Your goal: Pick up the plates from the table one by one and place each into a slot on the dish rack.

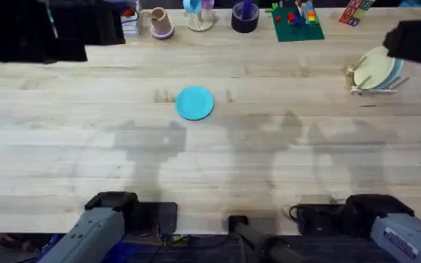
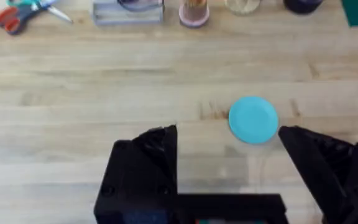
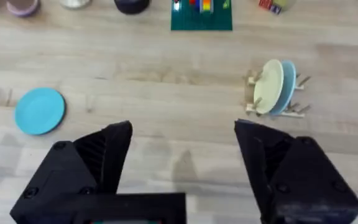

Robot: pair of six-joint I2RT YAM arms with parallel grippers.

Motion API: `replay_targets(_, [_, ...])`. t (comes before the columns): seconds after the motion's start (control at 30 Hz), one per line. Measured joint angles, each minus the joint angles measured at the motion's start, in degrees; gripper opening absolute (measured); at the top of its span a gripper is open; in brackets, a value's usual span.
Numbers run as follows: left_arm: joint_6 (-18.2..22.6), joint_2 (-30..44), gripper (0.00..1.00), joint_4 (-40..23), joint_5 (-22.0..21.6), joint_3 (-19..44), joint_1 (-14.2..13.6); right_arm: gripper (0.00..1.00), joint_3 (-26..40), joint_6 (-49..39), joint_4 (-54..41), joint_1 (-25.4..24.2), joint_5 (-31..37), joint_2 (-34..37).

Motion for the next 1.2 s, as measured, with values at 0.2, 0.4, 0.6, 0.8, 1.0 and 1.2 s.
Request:
replay_targets(0.2, [0.0, 8.6, 0.994, -8.1, 0.1, 7.2, 0.0, 0.992, 7.2, -0.3, -7.2, 0.0, 0.0, 8.2])
replay_targets(0.4, [0.0, 13.8, 0.993, -12.0, 1.0, 10.8, 0.0, 0.994, 10.7, -0.4, -10.7, 0.0, 0.0, 12.9])
replay_targets(0.6, [0.0, 14.9, 0.994, -12.2, 1.1, 10.9, 0.0, 0.995, 10.9, -0.4, -10.6, 0.0, 0.0, 13.9])
replay_targets(0.8, [0.0, 14.9, 0.994, -12.3, 1.1, 10.9, 0.0, 0.995, 11.0, -0.4, -10.6, 0.0, 0.0, 13.9])
replay_targets(1.0, [0.0, 14.9, 0.723, -12.2, 1.2, 10.9, 0.0, 0.995, 11.0, -0.4, -10.4, 0.0, 0.0, 13.9])
replay_targets(1.2, [0.2, 14.9, 0.047, -12.6, 1.3, 10.9, 0.0, 0.995, 11.0, -0.4, -10.4, 0.0, 0.0, 13.9])
